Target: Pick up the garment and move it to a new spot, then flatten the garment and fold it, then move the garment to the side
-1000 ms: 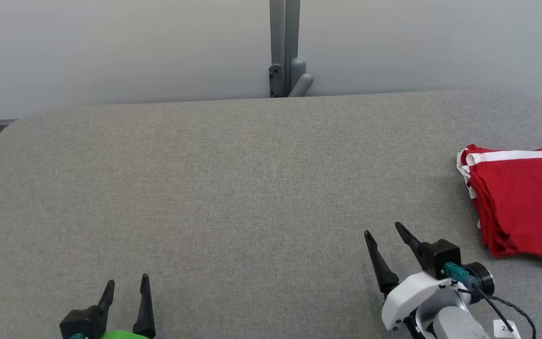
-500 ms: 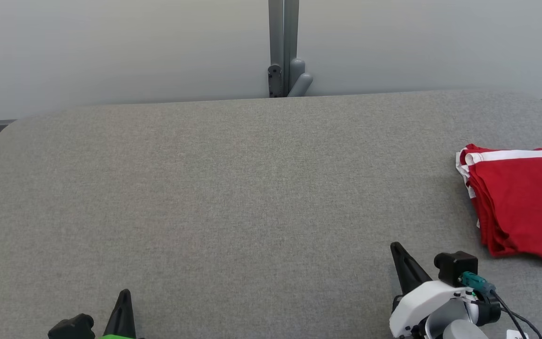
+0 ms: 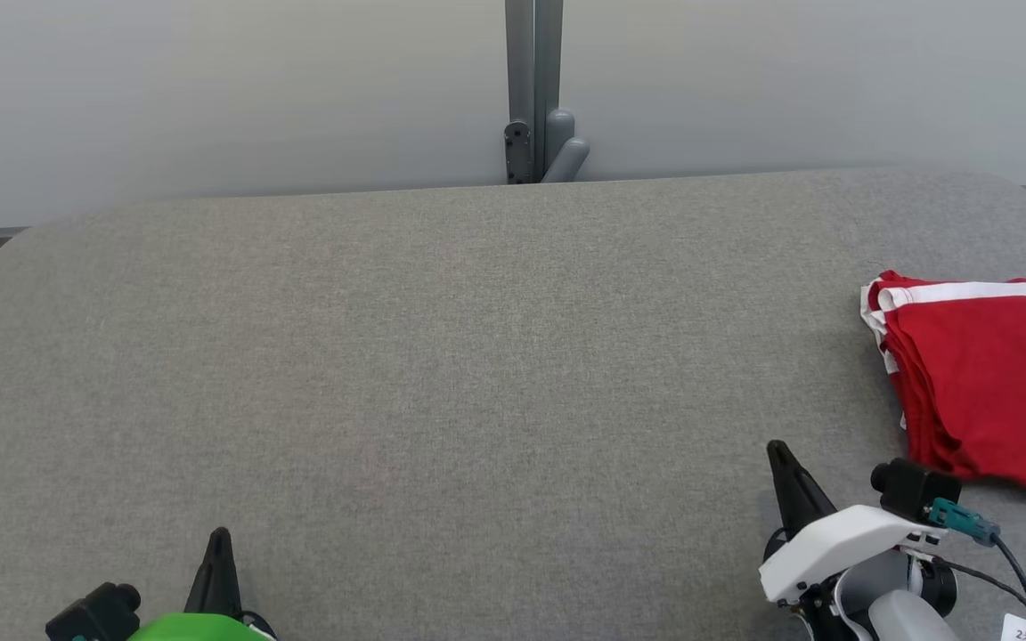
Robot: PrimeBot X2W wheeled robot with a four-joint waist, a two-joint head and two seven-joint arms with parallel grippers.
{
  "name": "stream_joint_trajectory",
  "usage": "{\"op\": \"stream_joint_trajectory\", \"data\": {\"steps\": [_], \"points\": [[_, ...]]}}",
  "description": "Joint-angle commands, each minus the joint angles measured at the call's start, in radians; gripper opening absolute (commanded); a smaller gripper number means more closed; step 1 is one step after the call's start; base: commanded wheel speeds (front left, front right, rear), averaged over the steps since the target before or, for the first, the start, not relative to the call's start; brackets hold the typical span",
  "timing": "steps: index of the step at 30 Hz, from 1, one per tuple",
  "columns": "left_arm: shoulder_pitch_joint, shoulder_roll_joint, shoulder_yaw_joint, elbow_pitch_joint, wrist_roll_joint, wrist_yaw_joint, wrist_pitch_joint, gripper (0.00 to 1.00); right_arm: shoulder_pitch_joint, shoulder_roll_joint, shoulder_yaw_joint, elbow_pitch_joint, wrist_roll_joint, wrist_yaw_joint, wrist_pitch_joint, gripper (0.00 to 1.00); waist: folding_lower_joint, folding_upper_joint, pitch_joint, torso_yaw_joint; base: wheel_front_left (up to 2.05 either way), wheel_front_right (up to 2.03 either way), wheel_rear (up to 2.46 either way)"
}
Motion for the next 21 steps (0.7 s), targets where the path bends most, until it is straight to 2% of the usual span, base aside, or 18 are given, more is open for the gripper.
{"op": "stream_joint_trajectory", "data": {"steps": [1, 21], "points": [[-0.036, 0.004, 0.007, -0.021, -0.044, -0.008, 0.010, 0.00, -0.010, -0.002, -0.013, -0.026, 0.051, 0.000, 0.011, 0.00, 0.0000, 0.0000, 0.000, -0.001, 0.00, 0.00, 0.00], [-0.063, 0.006, 0.029, -0.064, -0.297, -0.015, 0.081, 0.00, -0.004, -0.003, -0.068, -0.079, 0.328, 0.000, 0.081, 0.00, 0.0000, 0.0000, 0.002, -0.006, 0.00, 0.00, 0.00]]}}
